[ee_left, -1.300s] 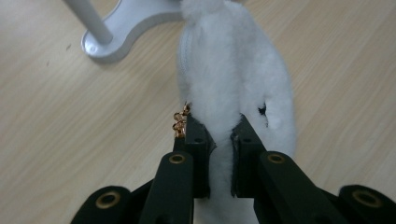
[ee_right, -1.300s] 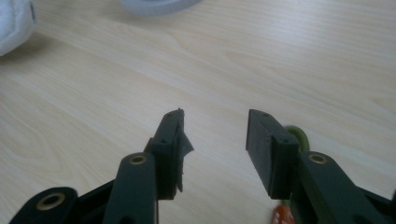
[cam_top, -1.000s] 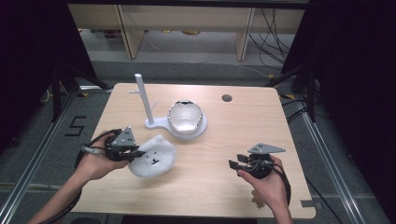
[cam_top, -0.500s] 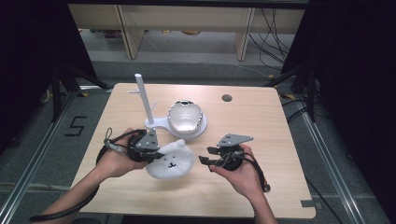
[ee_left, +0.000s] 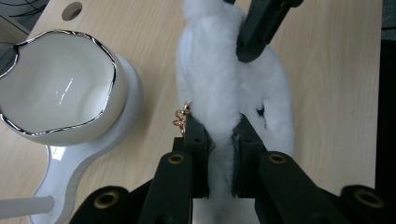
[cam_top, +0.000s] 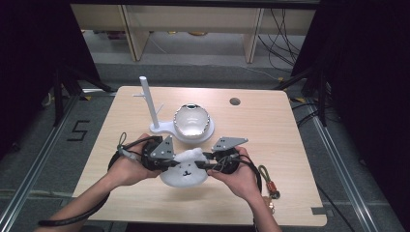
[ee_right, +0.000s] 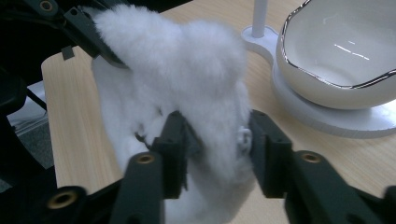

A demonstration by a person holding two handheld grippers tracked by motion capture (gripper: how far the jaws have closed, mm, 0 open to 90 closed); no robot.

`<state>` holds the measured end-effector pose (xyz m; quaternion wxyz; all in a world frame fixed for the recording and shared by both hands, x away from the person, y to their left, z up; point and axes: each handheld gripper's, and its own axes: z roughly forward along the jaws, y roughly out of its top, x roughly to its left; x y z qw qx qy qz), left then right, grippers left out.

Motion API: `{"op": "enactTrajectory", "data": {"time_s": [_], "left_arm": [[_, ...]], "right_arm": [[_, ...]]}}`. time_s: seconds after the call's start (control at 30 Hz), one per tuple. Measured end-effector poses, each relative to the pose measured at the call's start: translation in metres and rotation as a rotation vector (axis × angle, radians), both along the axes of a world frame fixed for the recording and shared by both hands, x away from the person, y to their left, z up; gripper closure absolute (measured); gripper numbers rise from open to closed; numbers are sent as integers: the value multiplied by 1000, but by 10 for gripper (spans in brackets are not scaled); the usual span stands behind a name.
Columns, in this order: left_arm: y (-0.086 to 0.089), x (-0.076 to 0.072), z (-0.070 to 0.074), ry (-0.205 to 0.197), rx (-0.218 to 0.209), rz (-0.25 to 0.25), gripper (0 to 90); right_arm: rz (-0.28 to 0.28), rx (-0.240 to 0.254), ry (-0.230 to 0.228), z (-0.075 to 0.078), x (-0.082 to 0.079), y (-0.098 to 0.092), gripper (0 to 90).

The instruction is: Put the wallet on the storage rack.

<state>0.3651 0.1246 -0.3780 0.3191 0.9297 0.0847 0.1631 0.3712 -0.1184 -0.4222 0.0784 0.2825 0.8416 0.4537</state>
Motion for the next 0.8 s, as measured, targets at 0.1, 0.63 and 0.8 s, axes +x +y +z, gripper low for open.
{"op": "enactTrajectory", "data": {"time_s": [0.1, 0.63, 0.8], "left_arm": [[3, 1, 0, 4, -16, 7, 787], [23, 3, 3, 42, -221, 136, 488], [47, -1, 3, 13, -290, 204, 371]], "right_arm": [[5, 27, 20, 0, -1, -2, 715], [-31, 83, -45, 0, -2, -5, 763], [-76, 94, -46, 2, 2, -13, 763]]}}
